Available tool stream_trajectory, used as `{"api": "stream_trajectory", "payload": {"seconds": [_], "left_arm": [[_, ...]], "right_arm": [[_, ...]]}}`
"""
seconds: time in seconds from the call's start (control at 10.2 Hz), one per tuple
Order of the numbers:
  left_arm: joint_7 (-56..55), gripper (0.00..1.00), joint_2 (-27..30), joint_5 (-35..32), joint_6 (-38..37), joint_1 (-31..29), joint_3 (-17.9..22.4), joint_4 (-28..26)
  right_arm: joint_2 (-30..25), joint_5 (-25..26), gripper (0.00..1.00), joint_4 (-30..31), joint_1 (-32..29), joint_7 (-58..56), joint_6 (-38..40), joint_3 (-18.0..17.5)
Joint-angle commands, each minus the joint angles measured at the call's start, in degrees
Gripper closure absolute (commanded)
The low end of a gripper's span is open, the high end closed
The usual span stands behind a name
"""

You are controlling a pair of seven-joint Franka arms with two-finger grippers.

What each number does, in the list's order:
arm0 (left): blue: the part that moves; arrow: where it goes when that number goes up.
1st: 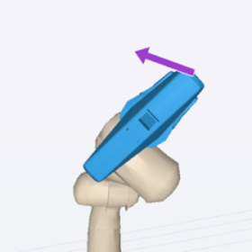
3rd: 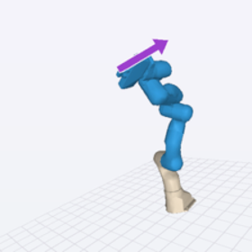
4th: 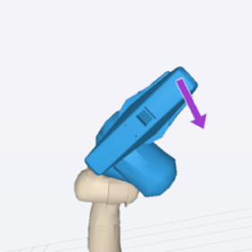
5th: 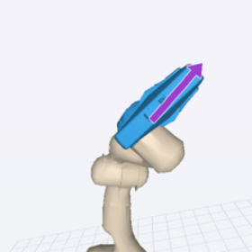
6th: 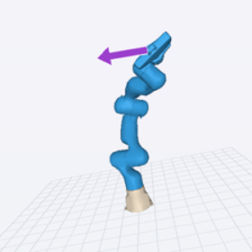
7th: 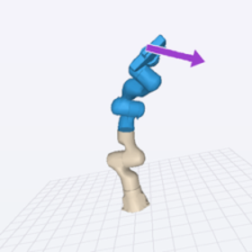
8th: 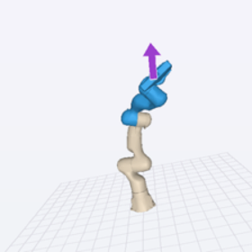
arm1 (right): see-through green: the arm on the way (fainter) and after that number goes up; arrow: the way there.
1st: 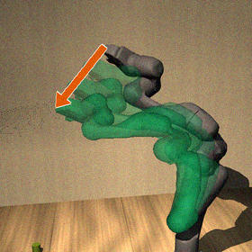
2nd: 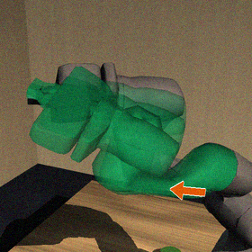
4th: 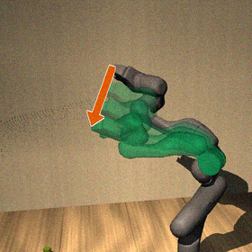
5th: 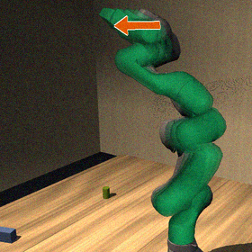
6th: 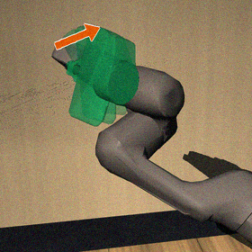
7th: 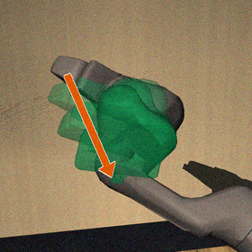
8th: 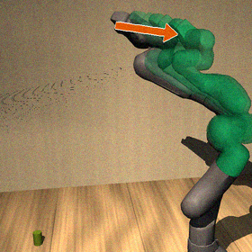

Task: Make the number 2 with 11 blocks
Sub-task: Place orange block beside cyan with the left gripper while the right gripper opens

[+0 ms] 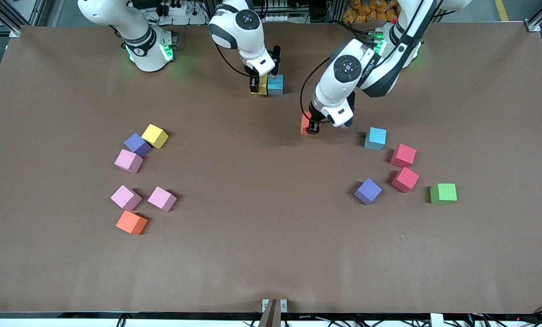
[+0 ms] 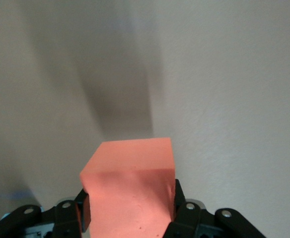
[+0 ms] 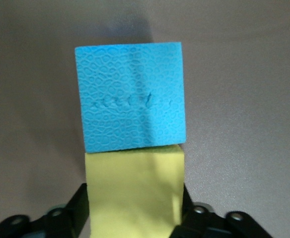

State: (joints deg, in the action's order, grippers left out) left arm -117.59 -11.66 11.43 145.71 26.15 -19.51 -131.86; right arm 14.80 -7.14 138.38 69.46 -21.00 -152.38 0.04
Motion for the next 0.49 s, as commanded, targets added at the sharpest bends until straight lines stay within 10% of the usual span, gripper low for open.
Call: {"api": "stream_trajectory", "payload": {"seconds": [0.0, 0.39], "left_arm": [[-3.8, 0.82, 0.7, 1.8, 4.5, -2.2, -4.3, -4.1], [-3.9, 0.82, 0.7, 6.8, 6.3, -2.3, -8.3, -6.8]], "right_arm": [[0.2, 0.8, 0.00, -0.7, 0.9, 1.4, 0.3, 0.9], [-2.7, 0.9, 0.00, -0.7, 0.6, 0.2, 2.5, 2.9]]}}
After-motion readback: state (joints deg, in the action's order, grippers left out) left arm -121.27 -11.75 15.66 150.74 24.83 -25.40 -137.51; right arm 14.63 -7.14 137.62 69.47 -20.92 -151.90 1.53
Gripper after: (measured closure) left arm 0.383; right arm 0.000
